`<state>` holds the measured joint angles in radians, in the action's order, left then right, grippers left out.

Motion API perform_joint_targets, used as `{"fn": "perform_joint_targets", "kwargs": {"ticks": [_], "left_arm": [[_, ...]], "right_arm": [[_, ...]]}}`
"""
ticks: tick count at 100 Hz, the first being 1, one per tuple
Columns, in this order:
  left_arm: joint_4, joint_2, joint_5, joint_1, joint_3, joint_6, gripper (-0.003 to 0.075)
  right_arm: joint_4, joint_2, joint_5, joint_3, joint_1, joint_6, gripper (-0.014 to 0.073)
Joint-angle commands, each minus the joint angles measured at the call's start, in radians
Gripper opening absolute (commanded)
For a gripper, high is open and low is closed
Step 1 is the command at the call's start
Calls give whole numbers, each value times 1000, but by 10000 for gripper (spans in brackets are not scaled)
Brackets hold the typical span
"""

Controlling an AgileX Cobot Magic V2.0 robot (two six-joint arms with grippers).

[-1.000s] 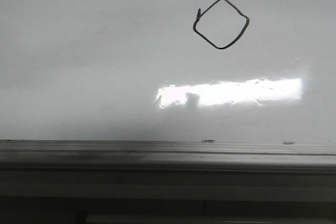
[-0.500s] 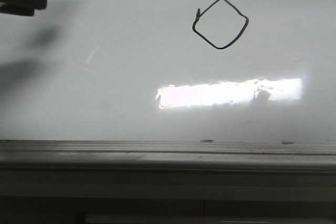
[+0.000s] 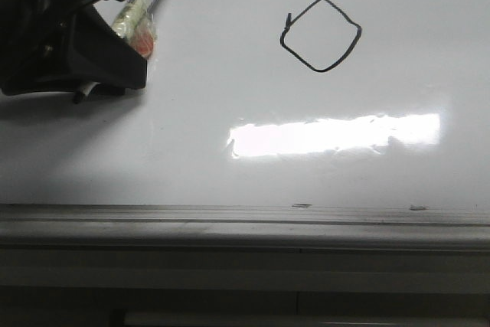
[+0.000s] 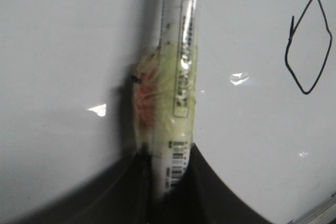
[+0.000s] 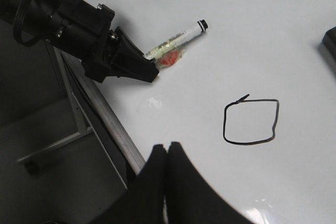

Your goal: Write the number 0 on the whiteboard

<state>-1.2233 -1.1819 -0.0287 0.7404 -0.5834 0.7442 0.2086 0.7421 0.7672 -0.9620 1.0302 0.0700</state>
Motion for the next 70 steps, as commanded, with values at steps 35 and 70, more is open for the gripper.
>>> {"fn": "perform_joint_targets", "kwargs": {"ticks": [35, 70], "left_arm": [[-59, -56, -119, 16, -23, -5, 291], [-79, -27, -131, 16, -23, -5, 543]], "right_arm": [[22, -6, -81, -25, -6, 5, -67], [24, -6, -81, -25, -6, 8, -67]]}}
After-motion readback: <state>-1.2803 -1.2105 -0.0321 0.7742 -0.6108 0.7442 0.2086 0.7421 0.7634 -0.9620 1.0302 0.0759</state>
